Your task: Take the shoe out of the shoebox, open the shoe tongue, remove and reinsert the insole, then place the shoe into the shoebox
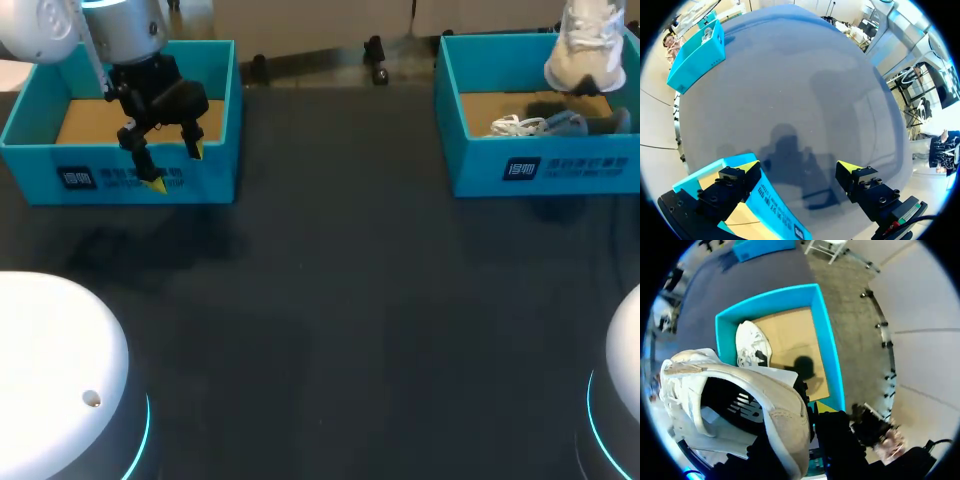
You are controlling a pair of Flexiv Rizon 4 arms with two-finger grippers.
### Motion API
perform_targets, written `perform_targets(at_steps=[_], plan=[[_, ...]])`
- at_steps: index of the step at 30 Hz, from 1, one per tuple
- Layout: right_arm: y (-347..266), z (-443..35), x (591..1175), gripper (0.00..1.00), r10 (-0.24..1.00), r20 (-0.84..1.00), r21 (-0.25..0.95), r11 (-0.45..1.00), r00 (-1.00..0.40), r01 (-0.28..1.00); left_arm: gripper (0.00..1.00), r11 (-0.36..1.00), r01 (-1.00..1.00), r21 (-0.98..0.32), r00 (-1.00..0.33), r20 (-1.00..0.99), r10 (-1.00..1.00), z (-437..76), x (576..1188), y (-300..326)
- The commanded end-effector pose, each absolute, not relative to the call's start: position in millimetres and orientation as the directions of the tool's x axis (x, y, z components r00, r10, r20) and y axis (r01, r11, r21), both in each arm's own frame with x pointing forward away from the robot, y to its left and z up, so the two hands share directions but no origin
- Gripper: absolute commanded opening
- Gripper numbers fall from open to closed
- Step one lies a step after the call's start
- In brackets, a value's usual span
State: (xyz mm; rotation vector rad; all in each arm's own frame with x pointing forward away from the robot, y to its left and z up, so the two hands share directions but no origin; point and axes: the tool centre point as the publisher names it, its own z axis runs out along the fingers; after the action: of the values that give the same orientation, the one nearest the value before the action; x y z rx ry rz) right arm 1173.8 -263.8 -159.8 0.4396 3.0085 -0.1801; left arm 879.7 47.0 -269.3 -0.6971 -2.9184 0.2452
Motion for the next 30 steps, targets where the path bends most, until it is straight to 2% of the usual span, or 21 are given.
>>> perform_targets(at_steps=[1, 16, 22, 30], plan=[[-261.8, -156.4, 1159.9, 0.0, 0.445, -0.159, -0.076, 0.885, -0.882, 0.46, 1.0, 0.88, 0.437, -0.185, -0.884, 0.09, 0.458, -269.1, 879.8, 47.1], [-261.8, -156.4, 1159.9, 0.0, 0.445, -0.159, -0.076, 0.885, -0.882, 0.46, 1.0, 0.88, 0.437, -0.185, -0.884, 0.09, 0.458, -269.1, 879.8, 47.1], [-286.7, -161.3, 1149.5, 0.0, 0.676, -0.153, -0.012, 0.728, -0.72, 0.686, 1.0, 0.88, 0.437, -0.185, -0.884, 0.09, 0.458, -269.1, 879.8, 47.1], [-307.9, -157.4, 1132.6, 0.0, 0.87, -0.182, 0.041, 0.473, -0.459, 0.88, 1.0, 0.88, 0.437, -0.185, -0.884, 0.09, 0.458, -269.1, 879.8, 47.1]])
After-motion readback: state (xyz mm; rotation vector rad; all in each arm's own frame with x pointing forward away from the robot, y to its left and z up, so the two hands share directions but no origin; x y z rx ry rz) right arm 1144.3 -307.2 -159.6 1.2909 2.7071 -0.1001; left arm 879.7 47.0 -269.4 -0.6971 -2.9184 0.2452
